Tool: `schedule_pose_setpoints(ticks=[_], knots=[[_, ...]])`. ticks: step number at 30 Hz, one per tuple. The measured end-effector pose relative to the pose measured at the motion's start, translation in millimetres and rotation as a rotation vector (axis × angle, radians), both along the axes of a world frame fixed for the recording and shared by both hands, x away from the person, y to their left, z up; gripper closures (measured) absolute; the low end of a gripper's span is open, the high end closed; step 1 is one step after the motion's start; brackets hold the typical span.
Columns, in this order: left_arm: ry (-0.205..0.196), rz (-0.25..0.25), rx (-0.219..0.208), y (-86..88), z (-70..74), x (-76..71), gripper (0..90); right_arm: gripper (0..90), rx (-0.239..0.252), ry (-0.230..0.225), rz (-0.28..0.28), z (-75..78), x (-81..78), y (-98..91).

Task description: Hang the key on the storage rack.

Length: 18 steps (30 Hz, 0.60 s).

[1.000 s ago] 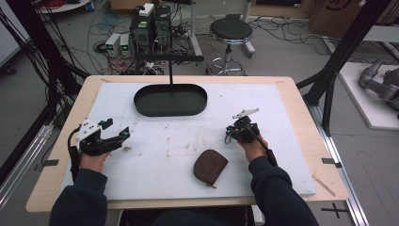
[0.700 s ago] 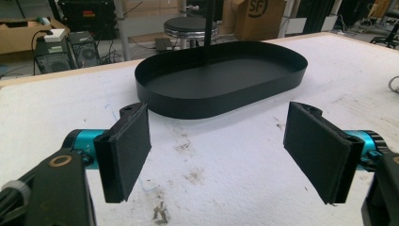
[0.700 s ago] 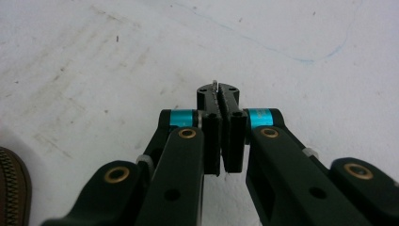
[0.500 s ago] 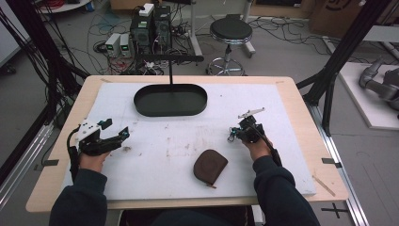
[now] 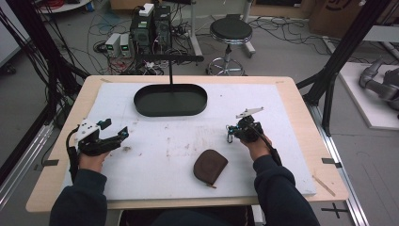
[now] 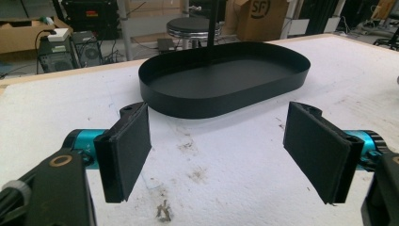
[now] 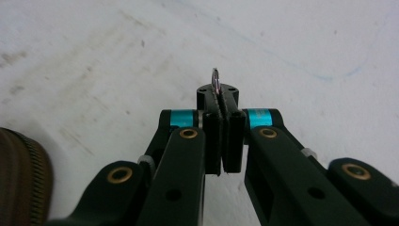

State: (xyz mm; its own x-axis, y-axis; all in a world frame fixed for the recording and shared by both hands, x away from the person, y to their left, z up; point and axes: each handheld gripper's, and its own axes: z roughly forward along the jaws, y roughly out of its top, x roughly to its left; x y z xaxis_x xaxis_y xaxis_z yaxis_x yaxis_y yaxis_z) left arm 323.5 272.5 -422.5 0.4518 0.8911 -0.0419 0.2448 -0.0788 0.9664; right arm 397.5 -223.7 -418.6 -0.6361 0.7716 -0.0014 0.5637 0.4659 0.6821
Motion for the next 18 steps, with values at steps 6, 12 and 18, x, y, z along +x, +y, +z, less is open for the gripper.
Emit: schedule_pose_setpoints(ticks=[6,12,18], knots=[[0.0,0.0,0.002,0.4,-0.3,0.6,23.9,90.0,0.056,-0.061,0.035,15.7,2.3,2.6],[-0.002,-0.003,0.002,1.5,0.1,0.6,24.1,90.0,0.082,-0.124,0.063,37.0,21.3,16.5],[-0.004,0.001,0.0,3.6,-0.1,0.9,24.1,90.0,0.085,-0.177,0.11,59.5,47.9,38.2]])
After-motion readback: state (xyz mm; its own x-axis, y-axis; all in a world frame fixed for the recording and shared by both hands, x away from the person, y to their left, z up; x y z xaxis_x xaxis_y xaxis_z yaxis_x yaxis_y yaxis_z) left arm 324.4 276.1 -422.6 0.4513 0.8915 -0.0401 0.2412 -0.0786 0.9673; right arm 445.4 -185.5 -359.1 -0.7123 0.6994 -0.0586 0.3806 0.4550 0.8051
